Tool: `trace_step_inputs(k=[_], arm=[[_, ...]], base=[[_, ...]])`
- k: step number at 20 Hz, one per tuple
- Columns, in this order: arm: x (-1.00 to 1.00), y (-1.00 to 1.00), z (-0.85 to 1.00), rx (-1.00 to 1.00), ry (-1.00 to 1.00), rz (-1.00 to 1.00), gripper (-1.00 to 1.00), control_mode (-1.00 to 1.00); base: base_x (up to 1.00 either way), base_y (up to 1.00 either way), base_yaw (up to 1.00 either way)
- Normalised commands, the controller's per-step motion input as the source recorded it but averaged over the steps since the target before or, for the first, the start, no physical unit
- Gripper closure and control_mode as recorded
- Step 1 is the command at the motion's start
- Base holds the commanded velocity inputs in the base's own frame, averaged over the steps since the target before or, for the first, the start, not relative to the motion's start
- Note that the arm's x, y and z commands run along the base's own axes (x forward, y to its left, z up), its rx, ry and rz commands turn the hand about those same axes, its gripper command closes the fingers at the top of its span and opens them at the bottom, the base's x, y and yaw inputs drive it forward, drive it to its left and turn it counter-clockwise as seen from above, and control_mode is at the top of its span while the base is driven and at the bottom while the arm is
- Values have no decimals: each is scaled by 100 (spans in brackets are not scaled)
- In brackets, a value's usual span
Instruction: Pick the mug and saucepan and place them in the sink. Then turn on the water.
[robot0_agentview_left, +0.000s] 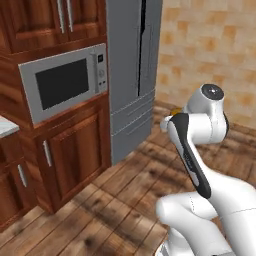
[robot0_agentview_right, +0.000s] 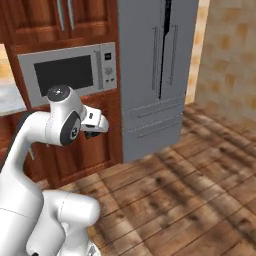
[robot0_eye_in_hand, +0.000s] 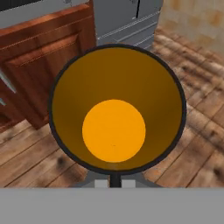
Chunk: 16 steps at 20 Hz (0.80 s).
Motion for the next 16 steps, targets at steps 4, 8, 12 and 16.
trace_step_inputs(k=[4, 8, 12, 16], arm=[[0, 0, 0, 0, 0, 0, 100, 100], [0, 0, 0, 0, 0, 0, 100, 100], [0, 0, 0, 0, 0, 0, 100, 100], [0, 0, 0, 0, 0, 0, 100, 100]], base=[[-2, 61, 52], [-4, 59, 52], [-2, 56, 50], [0, 51, 50]])
